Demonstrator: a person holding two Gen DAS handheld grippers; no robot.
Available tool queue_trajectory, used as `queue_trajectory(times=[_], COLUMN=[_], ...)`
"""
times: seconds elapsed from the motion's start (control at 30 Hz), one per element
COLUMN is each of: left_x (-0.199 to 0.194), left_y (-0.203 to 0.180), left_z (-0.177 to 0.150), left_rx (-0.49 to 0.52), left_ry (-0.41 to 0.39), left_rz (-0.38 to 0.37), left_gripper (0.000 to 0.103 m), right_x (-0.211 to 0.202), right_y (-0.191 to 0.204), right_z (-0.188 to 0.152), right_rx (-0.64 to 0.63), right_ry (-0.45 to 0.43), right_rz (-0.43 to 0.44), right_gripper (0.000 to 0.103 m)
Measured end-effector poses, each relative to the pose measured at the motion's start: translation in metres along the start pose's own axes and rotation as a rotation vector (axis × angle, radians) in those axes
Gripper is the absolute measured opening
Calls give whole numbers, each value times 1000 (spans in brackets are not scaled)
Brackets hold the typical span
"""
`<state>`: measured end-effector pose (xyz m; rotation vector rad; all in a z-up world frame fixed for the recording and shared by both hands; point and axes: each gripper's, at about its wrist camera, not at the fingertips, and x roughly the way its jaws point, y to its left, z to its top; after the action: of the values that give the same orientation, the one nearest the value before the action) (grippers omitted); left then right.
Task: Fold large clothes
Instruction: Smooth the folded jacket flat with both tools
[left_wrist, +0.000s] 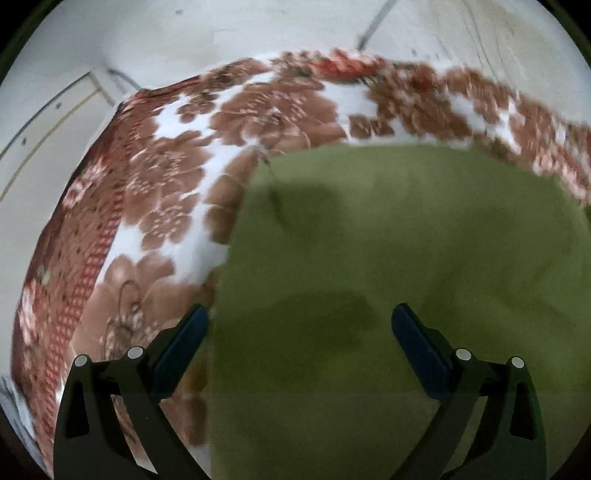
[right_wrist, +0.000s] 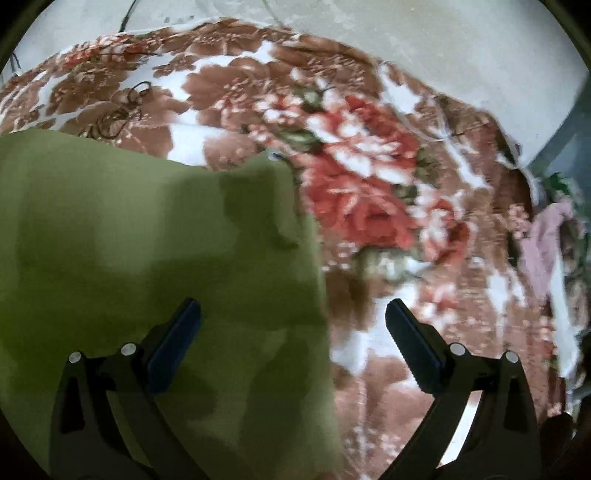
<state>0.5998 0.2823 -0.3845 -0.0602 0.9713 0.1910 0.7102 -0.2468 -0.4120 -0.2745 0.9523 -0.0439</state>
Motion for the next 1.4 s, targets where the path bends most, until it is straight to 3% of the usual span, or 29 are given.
queue_trajectory(times=[0.13,0.27,0.43,0.67,0.93,1.07,1.27,1.4], left_x=[-44,-74,-93,-118,-128,-120,-99,-82], left_y=[5,2,-7,-6,-4,0,14,17], left_z=[-26,-75,-127,-169,-208,-232,-254,-243], left_rx=[-87,-160,-129,-177,-278,-353,-543,-646], left_ry=[-35,-21,6,31,31,5,-105,-193], left_rz=[-77,-97,-54,-79,-126,-265,-298,-393], left_gripper=[97,97,97,97,97,97,97,97], right_x=[-35,-66,-87,-110,-121,-122,-115,-109], right_y=[25,69,111,144,170,188,204,209], right_z=[-5,-19,-41,-70,-77,-73,-64,-63], right_rx=[73,68,38,22,14,-8,7,8], right_ry=[-32,-42,-12,11,19,2,4,12], right_rz=[111,200,247,280,300,295,299,279], right_gripper=[98,98,98,98,98,98,98,98])
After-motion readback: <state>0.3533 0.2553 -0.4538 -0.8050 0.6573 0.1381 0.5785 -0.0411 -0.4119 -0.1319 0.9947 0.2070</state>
